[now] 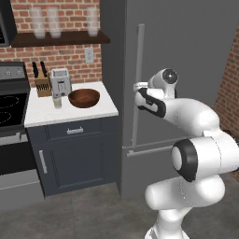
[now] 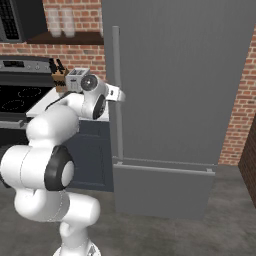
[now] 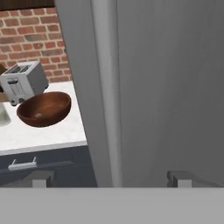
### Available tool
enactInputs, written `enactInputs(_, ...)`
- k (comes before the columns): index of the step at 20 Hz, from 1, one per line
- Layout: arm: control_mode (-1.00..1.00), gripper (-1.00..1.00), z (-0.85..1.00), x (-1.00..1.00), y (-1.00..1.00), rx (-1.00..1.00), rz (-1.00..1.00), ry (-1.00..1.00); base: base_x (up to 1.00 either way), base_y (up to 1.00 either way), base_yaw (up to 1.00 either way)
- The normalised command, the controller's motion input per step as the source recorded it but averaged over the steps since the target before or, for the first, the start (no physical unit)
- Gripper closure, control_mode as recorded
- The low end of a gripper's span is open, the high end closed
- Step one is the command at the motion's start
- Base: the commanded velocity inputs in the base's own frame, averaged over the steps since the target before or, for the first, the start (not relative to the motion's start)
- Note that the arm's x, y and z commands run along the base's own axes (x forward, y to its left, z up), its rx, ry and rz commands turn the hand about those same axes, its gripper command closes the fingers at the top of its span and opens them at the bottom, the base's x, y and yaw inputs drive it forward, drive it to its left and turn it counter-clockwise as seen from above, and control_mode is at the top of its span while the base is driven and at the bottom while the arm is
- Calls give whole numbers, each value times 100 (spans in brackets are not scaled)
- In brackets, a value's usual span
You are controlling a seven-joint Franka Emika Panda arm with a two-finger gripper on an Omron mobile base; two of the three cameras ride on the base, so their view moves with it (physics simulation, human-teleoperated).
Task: Grab a lemon wedge from the fridge and one ice cube from the ice bowl, and put them in the glass of lemonade.
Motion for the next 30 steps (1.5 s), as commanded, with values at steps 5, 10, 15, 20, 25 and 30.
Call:
enactInputs(5, -100, -100, 0, 47, 0, 0, 0, -2, 0, 0, 0)
enactInputs(10, -100, -100, 0, 46, 0, 0, 0, -5, 0, 0, 0)
enactInputs(15, -100, -100, -3, 54, 0, 0, 0, -1, 0, 0, 0)
enactInputs(20, -100, -100, -22, 59, -1, -1, 0, -4, 0, 0, 0)
enactInputs(25, -100, -100, -32, 59, -4, -2, 0, -7, 0, 0, 0)
enactInputs(30, -100, -100, -34, 61, -9, -1, 0, -3, 0, 0, 0)
